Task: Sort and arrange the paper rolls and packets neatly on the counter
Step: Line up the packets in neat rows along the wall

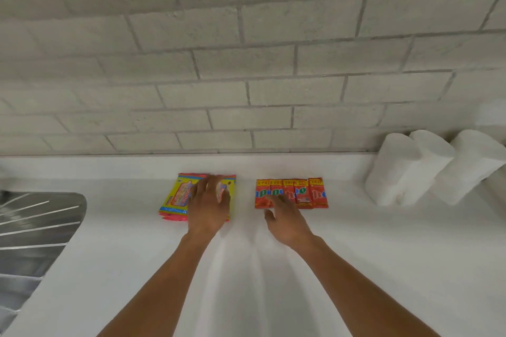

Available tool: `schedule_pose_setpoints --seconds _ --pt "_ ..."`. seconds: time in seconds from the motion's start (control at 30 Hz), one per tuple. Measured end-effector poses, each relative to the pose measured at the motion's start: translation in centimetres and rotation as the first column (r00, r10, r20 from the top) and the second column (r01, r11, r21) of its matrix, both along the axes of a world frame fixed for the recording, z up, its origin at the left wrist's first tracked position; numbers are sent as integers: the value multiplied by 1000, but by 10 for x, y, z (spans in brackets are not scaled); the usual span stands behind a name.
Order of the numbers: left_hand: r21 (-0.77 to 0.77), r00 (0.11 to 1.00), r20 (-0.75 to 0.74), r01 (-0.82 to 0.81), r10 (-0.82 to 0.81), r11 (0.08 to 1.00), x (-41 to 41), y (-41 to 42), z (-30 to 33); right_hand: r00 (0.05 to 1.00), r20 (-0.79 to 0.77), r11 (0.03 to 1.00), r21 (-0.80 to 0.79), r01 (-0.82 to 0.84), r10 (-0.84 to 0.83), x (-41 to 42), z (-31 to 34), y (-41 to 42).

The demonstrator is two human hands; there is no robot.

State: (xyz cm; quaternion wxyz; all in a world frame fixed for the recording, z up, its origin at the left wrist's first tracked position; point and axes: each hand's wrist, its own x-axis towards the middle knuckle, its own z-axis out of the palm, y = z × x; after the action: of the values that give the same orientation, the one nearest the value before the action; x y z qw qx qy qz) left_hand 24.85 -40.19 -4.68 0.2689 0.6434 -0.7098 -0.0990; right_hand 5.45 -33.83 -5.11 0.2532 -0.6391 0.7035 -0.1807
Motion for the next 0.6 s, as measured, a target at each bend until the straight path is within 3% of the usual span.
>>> schedule_pose_setpoints --seconds 0.17,0.33,0.6 --pt "232 985 -1 -169 174 958 84 -22 3 991 119 995 80 53 -62 52 -2 -20" --pt "487 988 -30 -115 149 866 128 -44 -12 949 244 970 185 158 -201 89 -4 -40" --pt "440 992 -12 -106 123 892 126 -53 -25 895 316 929 293 225 -316 126 -10 -65"
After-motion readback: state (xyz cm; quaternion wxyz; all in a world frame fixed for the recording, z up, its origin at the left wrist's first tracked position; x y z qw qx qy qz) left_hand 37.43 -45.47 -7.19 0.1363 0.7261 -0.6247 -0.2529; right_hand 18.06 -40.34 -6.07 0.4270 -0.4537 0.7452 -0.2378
